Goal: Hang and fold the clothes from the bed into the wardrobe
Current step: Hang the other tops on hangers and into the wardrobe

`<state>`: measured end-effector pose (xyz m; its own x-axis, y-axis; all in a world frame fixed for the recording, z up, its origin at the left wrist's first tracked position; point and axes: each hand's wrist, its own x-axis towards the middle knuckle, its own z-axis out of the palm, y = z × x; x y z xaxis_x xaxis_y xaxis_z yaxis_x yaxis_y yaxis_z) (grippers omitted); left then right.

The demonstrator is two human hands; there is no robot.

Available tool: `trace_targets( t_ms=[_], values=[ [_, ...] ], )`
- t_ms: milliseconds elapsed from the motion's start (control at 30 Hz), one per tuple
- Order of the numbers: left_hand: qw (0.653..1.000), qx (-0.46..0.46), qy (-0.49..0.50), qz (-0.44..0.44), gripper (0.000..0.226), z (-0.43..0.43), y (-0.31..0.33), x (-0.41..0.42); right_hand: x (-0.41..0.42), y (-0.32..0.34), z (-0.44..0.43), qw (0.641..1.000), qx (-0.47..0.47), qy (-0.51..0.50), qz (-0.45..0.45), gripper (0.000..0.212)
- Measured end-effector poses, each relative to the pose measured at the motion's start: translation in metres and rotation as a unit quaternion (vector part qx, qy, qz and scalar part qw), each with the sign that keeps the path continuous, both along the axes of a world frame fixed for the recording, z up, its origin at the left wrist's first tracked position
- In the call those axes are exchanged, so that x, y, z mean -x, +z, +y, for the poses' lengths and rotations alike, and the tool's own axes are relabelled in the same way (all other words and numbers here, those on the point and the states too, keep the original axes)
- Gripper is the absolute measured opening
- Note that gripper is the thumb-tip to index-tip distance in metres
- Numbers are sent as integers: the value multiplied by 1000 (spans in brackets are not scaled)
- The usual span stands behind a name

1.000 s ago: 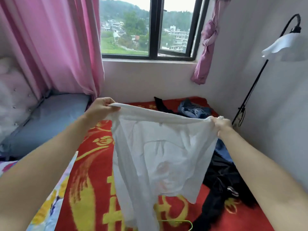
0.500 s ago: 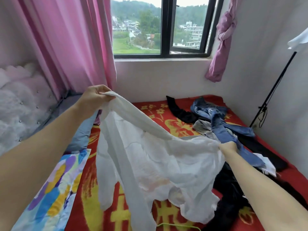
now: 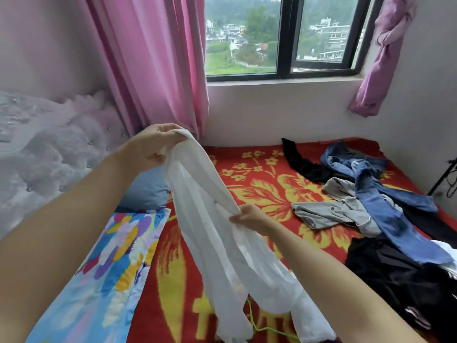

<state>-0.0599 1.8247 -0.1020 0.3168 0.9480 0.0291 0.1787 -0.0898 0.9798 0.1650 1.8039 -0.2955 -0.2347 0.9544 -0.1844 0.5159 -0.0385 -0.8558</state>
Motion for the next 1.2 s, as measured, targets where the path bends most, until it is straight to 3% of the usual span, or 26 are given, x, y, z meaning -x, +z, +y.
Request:
trace_targets(
  t_ms=[100, 233, 300, 467, 567, 667, 733, 833, 900, 967, 1033, 1067, 1200],
  values=[
    [994, 103, 34, -28, 40, -1, -6, 38, -28, 24, 12, 996, -72, -56, -22, 32],
    [983, 150, 79, 71, 7, -5, -28, 74, -60, 90, 21, 988, -135, -70, -22, 22],
    [980, 162, 49, 109, 26, -5, -37, 76, -66, 120, 25, 989, -123, -25, -77, 27],
    [984, 109, -119, 73, 81, -11, -29, 68, -76, 173, 23, 949, -117, 36, -289, 30],
    [976, 119, -127, 130, 72, -8, -27, 65, -85, 186, 17, 938, -144, 31, -314, 19],
    [965, 74, -110, 226, 88, -5, -35, 55, -92, 191, 13, 932, -214, -47, -288, 19],
    [974, 27, -63, 216, 90, -1, -44, 51, -92, 191, 11, 919, -266, -97, -276, 18],
    [983, -53, 43, 170, 72, 9, -55, 53, -94, 189, 7, 880, -336, -162, -292, 20],
    [997, -25, 73, 27, 54, 13, -62, 58, -95, 187, 1, 866, -370, -193, -276, 31],
    [989, 8, 82, -125, 44, 19, -72, 66, -96, 188, -3, 882, -370, -213, -202, 45],
    [972, 14, 117, -203, 40, 23, -77, 69, -94, 185, -6, 900, -332, -207, -193, 57],
    [968, -4, 151, -198, 38, 23, -77, 69, -93, 182, -6, 903, -310, -194, -224, 60],
    [952, -164, 256, -40, 47, 24, -70, 74, -94, 168, -7, 939, -142, -96, -299, 57]
  ],
)
